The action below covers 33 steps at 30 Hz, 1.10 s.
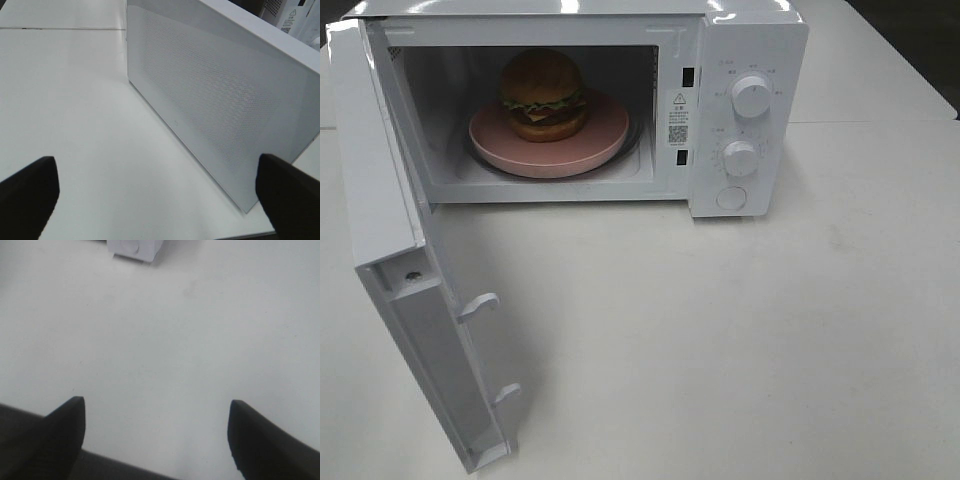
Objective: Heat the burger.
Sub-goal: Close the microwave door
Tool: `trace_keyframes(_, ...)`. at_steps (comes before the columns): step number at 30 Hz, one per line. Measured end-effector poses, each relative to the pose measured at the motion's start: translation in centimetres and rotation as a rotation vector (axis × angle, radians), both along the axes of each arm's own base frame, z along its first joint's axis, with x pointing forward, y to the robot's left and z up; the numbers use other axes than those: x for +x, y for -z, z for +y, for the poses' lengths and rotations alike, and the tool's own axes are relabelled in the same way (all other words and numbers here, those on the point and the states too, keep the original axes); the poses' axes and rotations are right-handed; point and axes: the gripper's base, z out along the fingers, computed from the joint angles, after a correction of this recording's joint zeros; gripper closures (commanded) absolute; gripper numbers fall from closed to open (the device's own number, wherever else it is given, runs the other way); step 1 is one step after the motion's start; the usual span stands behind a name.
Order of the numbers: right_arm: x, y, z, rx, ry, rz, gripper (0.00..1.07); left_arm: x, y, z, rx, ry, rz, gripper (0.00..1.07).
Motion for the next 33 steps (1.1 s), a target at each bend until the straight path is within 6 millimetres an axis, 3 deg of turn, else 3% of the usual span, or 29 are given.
trace_keyframes(13,-2.0,0.5,-0.1,0.059,0.141,-0.169,0.31,0.0,0.0,0.0,0.000,0.000,0.000,0.06)
trace_keyframes(33,-2.2,0.5,-0.1,0.058,0.176,-0.180,0.31,0.0,0.0,0.0,0.000,0.000,0.000,0.06)
